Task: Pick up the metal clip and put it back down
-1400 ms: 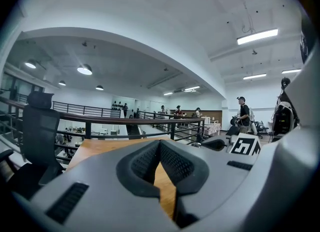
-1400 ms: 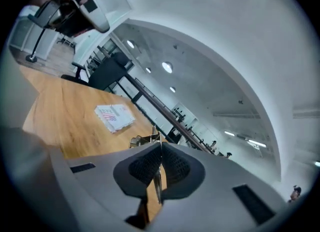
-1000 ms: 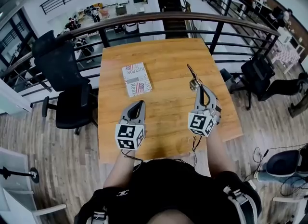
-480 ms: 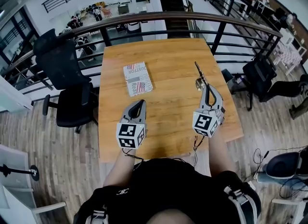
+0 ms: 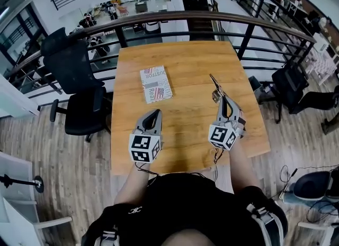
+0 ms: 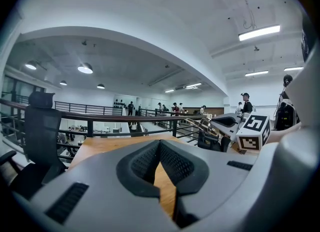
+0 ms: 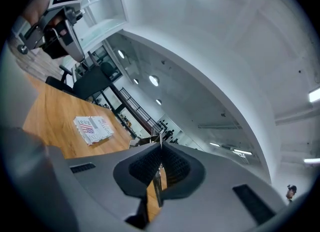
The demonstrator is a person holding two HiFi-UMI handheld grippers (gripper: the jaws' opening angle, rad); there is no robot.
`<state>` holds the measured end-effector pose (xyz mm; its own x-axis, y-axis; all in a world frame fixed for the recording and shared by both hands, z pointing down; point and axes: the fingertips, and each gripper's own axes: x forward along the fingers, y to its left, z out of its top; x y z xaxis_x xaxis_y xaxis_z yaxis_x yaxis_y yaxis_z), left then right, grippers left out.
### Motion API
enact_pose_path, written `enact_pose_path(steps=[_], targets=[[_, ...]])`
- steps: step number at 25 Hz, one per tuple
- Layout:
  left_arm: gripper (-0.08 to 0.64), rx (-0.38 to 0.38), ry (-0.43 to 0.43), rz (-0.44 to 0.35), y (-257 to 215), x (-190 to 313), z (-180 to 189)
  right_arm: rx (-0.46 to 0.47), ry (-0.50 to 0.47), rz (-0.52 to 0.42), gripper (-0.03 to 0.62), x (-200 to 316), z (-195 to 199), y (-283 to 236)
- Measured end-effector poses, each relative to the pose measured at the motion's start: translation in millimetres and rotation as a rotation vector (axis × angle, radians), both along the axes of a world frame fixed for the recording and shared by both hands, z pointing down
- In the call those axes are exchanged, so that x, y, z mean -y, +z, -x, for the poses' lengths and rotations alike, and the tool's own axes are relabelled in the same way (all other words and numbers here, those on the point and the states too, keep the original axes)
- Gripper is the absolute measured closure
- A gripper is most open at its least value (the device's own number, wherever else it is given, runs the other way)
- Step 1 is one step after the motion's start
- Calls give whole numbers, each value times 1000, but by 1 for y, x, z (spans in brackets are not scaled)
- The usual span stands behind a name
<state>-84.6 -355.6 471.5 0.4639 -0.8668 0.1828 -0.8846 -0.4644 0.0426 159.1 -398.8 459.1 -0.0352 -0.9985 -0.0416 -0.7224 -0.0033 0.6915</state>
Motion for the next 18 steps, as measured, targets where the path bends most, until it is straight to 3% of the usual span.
enact_pose_path(steps=[8, 18], targets=[[548, 10, -46, 10, 3, -9, 19, -106, -35, 105, 574, 7, 18, 52], [548, 19, -123, 16, 4, -30, 48, -174, -118, 280, 574, -5, 58, 133]])
